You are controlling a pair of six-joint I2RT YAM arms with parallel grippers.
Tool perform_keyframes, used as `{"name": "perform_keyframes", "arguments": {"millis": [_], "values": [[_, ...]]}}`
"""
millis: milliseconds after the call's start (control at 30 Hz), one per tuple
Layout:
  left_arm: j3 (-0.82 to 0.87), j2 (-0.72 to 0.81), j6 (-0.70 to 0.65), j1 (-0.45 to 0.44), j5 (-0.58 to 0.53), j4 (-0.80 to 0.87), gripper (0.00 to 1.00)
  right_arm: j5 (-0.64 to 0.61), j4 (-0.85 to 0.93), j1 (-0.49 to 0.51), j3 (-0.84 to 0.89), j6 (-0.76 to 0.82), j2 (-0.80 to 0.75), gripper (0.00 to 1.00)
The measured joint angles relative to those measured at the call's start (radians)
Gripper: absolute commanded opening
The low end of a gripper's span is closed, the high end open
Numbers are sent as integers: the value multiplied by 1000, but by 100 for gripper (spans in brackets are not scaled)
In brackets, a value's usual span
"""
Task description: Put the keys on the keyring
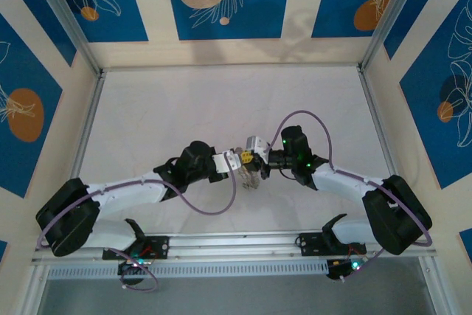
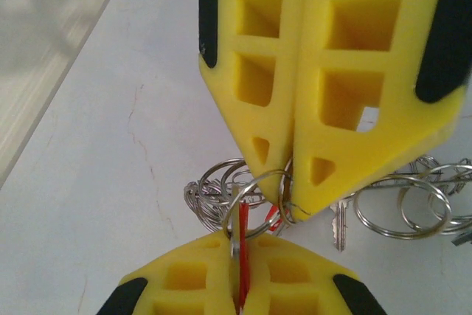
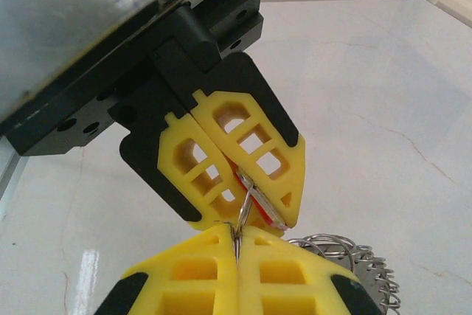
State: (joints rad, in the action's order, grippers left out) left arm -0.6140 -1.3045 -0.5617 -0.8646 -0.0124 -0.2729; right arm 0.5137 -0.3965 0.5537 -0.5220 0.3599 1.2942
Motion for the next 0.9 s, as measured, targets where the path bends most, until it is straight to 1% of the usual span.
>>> {"name": "perform_keyframes", "arguments": {"millis": [267, 500, 900], "values": [[-17, 0, -25, 3, 1, 16, 0, 30, -17, -26, 1, -11, -2, 0], [7, -24, -14, 3, 4, -62, 0, 68, -64, -59, 25, -56, -12, 0], [51, -53, 34, 5, 18, -164, 0, 84, -128, -93, 61, -126, -14, 0]]}}
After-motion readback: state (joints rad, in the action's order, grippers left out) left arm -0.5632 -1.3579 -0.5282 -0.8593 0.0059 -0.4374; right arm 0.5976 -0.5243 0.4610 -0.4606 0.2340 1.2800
